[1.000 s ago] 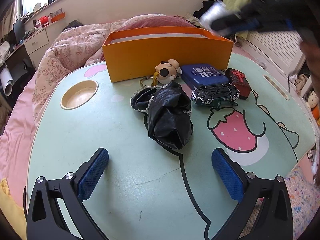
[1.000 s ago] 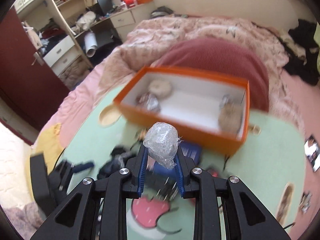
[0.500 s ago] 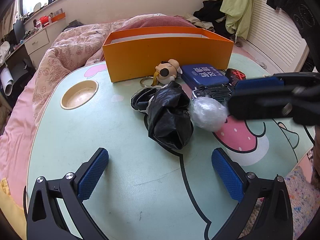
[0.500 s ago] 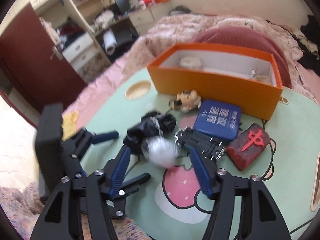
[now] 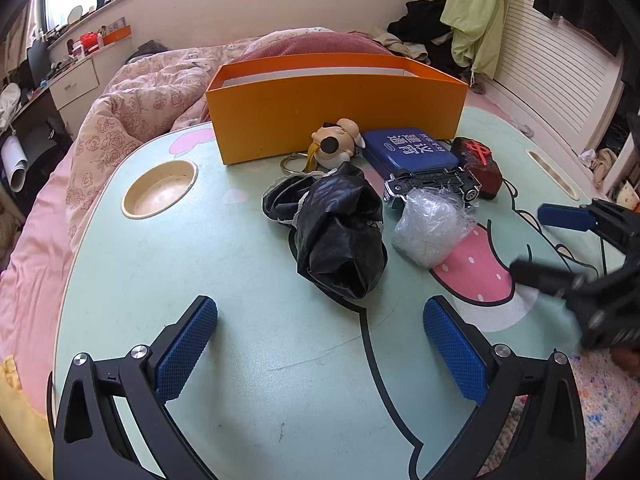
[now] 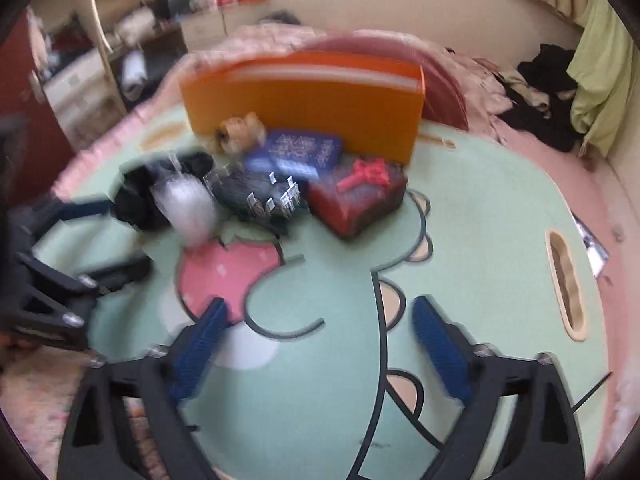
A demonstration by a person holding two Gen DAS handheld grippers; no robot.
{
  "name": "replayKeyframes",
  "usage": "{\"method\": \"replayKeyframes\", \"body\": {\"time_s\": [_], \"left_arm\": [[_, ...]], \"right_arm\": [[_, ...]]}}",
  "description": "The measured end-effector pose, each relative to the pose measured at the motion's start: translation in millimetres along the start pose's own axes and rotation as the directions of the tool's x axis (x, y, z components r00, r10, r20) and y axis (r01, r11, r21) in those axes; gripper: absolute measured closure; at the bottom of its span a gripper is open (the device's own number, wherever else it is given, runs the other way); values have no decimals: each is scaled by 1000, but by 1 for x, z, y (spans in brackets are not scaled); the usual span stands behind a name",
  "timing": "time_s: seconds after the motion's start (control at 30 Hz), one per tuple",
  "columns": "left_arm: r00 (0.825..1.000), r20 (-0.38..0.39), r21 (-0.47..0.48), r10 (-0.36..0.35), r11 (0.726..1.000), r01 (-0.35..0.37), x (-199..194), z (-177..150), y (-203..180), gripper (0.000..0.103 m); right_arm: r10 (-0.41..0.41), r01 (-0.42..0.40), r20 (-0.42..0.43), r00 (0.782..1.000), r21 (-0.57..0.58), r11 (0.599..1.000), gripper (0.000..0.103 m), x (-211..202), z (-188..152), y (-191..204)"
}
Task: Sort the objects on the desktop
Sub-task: 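Lift the plastic-wrapped bundle out and release it on the mat, then reach the left gripper into the box and grasp the brown fluffy pompom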
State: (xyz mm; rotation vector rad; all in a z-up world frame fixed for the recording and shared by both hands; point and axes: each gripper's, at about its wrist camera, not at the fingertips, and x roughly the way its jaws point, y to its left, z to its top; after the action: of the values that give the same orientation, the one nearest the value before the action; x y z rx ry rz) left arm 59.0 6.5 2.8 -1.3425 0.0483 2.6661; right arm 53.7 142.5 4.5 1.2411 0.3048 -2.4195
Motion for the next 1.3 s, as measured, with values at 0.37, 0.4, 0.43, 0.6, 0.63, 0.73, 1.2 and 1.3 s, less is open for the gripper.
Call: {"method": "replayKeyframes", "body": {"time_s": [0.37, 0.4, 0.43, 0.6, 0.63, 0.73, 1.2, 1.3], "left_arm": [[996, 1, -45, -88, 995, 88, -24, 47, 6, 0], [995, 12, -50, -102, 994, 102, -27, 64, 6, 0], [994, 21, -45, -103, 994, 104, -29, 78, 4, 0], [995, -48, 7, -92, 996, 92, -3, 162, -16, 0], [991, -76, 8, -107, 994, 108, 8, 174, -19, 0], [960, -199, -57, -196, 981, 188, 49, 206, -25, 10], [879, -406, -231, -249, 959, 165, 166, 233, -51, 55], [883, -398, -231, -249, 959, 167, 169, 235, -52, 56]], "right_arm": [[17, -17, 9, 1000, 10, 1000, 0, 6, 2, -2], [18, -18, 10, 1000, 10, 1000, 0, 4, 3, -3], [19, -19, 11, 1000, 10, 1000, 0, 5, 3, -4], [19, -19, 14, 1000, 10, 1000, 0, 1, 2, -3], [20, -20, 14, 1000, 10, 1000, 0, 1, 3, -3], [23, -23, 17, 1000, 9, 1000, 0, 1, 3, -3], [27, -27, 21, 999, 8, 1000, 0, 3, 4, -3], [28, -28, 21, 999, 9, 1000, 0, 3, 4, -3]]}}
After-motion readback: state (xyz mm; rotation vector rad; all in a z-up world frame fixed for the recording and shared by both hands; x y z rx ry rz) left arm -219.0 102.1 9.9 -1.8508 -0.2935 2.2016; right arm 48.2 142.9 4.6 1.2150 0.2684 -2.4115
